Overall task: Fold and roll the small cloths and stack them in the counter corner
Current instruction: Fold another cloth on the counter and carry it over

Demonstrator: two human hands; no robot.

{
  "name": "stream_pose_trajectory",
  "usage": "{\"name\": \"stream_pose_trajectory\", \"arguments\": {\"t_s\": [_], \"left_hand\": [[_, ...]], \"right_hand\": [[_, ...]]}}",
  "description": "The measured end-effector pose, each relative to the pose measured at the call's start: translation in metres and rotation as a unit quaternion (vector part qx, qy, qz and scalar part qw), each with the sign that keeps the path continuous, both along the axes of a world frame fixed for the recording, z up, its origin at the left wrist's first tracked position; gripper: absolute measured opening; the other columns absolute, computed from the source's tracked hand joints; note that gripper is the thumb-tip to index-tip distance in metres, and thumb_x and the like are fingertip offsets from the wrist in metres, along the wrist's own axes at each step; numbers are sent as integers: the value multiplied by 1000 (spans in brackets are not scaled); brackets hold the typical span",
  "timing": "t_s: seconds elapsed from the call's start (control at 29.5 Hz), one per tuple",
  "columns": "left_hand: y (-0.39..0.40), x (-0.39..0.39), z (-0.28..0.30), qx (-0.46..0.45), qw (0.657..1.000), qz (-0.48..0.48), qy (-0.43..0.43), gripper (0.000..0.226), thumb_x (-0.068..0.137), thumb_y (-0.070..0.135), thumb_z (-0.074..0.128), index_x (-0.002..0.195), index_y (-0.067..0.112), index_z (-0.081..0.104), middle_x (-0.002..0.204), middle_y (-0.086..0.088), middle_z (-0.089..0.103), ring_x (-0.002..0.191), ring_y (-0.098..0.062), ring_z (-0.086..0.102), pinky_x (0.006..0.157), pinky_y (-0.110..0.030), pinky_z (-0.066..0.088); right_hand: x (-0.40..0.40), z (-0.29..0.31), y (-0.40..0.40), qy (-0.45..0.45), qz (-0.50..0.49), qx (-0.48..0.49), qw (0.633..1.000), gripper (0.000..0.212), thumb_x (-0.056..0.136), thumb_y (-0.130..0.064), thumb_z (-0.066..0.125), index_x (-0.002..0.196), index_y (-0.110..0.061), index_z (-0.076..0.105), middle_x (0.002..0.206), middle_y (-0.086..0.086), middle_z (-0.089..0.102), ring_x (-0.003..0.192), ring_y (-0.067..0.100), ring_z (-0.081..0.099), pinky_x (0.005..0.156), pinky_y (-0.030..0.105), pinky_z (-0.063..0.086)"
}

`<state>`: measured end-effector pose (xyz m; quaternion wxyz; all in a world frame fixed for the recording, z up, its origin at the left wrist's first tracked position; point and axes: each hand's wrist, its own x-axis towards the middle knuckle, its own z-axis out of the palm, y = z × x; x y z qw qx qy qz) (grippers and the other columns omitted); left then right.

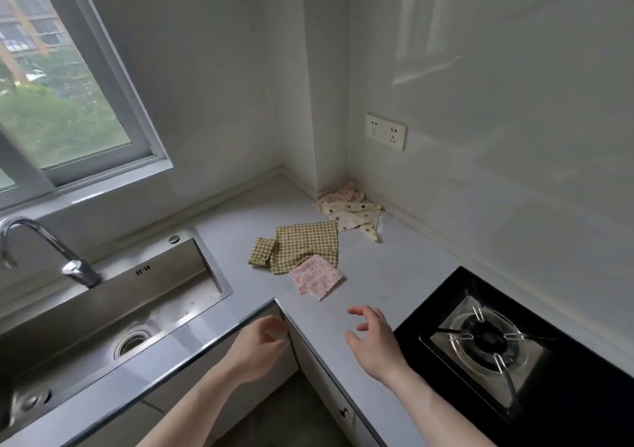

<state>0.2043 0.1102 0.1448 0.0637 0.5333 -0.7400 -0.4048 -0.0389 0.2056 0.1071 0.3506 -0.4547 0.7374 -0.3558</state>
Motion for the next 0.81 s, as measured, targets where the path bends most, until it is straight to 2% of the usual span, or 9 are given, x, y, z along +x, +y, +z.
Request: {"name": "stream_pose_trajectory", "arguments": {"t_s": [0.14,0.24,0.34,0.44,0.54,0.71,0.81], "left_hand": [[-61,-17,-9,11,998,-57,-7,15,87,29,67,99,38,67,109,15,71,98,0,68,86,-22,54],[-117,-20,-27,13,994,-102,-38,19,90,23,68,105,33,65,110,12,69,95,-1,66,77,-14,47],[-174,-17,-48,9,984,-162,-72,21,91,22,66,109,31,64,106,9,66,86,-3,63,75,-16,46],[-216,-14,-73,6,973,-209,-98,28,91,22,65,118,27,65,117,6,61,96,-10,65,83,-22,50],[-243,-15,-95,-12,963,-242,-116,35,90,25,64,125,28,63,128,5,59,107,-13,63,93,-28,51],[-272,-35,-136,-41,957,-265,-113,49,87,30,62,136,32,53,140,8,48,117,-14,58,96,-30,50],[-282,-49,-171,-69,954,-277,-89,53,89,40,60,140,37,47,140,12,43,121,-14,56,98,-31,50]], "right_hand": [[-5,-12,-24,-17,-69,0,998,33,97,-20,61,122,-39,51,129,-19,46,112,0,52,82,16,46],[3,-22,-52,-9,-132,2,991,32,97,-21,60,121,-39,51,129,-18,48,109,-1,53,85,20,49],[19,-36,-85,2,-175,21,984,32,96,-21,61,121,-39,50,128,-17,48,107,-1,53,86,20,49],[35,-52,-112,16,-177,45,983,33,96,-23,62,122,-39,49,128,-17,47,107,-1,53,79,12,43],[46,-65,-135,39,-169,66,983,37,94,-23,64,127,-36,51,128,-15,46,108,3,53,87,18,44],[42,-97,-168,91,-149,73,982,43,90,-28,69,130,-32,54,124,-17,45,113,3,51,89,16,40],[31,-129,-187,128,-142,55,980,46,85,-33,72,128,-30,58,122,-18,47,119,5,51,94,16,39]]}}
